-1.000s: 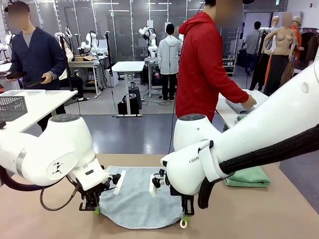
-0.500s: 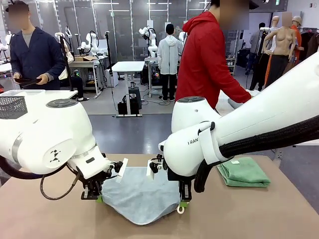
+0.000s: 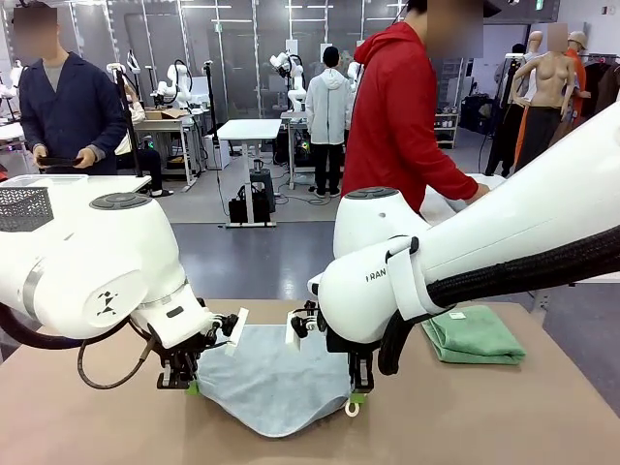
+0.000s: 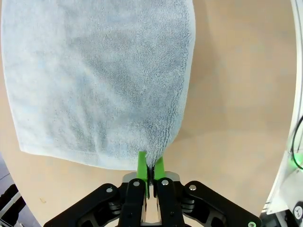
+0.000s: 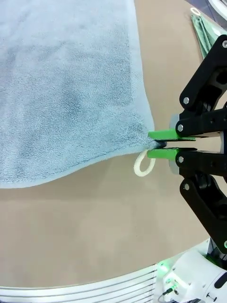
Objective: Fold the towels and place them in the basket.
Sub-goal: When a person lays out a Towel with hook on the table, fold it in half twice.
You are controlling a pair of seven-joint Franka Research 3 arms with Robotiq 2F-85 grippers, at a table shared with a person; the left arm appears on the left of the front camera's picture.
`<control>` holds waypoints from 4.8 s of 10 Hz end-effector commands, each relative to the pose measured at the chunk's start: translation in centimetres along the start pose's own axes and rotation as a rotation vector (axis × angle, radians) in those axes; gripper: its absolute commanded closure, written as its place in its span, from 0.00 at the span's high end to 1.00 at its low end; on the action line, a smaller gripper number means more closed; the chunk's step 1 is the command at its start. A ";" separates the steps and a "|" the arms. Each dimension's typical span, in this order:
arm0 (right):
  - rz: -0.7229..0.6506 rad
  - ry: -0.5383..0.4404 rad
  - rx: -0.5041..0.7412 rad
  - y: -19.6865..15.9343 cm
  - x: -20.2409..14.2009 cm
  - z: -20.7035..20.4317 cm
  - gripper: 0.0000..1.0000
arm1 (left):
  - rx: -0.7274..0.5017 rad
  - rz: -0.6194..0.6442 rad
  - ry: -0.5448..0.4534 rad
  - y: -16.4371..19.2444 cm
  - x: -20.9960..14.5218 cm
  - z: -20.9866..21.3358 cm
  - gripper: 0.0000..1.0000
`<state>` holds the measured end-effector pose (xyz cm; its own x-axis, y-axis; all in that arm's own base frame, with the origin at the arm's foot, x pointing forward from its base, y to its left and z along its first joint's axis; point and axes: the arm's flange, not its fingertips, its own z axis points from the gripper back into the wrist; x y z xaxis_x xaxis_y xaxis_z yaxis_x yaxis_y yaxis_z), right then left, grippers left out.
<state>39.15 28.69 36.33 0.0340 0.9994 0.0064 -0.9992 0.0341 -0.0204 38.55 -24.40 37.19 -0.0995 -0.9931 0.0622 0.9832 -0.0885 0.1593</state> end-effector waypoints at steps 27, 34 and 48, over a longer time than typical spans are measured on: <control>0.006 -0.087 -0.121 -21.2 -2.4 -3.5 0.08 | 0.007 0.176 -0.028 21.0 -7.0 -4.4 0.06; 0.026 -0.112 -0.203 -21.5 -2.2 -3.8 0.32 | 0.037 0.151 -0.059 21.8 -8.2 -5.6 0.45; -0.880 -0.362 -0.037 -11.1 -8.1 13.2 1.00 | -0.012 0.150 -0.207 15.1 -9.3 8.1 1.00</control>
<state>51.46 20.20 50.31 0.6898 0.6447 0.3295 -0.7088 0.6941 0.1259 53.06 -16.10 47.95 0.0443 -0.9661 0.2543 0.9893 0.0778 0.1233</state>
